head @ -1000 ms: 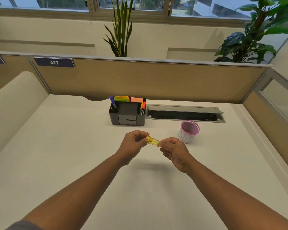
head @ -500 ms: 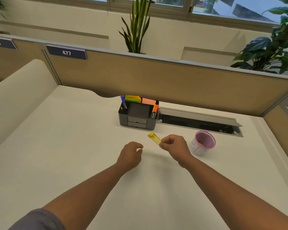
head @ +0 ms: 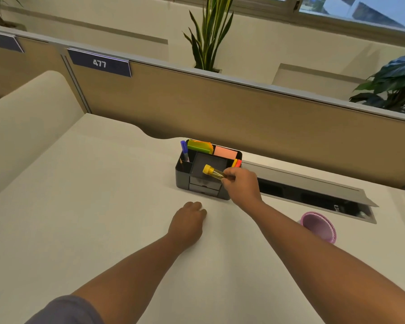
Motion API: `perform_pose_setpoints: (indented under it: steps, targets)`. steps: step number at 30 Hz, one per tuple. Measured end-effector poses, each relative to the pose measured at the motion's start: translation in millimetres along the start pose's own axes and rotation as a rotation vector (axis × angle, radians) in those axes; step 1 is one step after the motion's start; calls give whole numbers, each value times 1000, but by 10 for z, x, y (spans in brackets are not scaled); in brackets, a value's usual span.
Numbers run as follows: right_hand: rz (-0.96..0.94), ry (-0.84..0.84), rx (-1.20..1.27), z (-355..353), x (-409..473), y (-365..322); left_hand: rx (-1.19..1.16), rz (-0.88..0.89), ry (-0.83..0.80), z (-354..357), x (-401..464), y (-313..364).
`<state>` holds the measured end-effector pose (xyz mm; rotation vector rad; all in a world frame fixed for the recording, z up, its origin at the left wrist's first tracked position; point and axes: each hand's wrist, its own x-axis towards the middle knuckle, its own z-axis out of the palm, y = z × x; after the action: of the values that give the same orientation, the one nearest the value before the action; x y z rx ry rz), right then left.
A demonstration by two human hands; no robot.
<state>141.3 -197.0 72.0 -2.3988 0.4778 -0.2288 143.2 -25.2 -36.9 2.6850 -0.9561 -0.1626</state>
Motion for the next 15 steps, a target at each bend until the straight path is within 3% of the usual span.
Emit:
perform_pose_setpoints:
  steps: [15]
  targets:
    - [-76, -21, -35, 240, 254, 38, 0, 16, 139, 152, 53, 1]
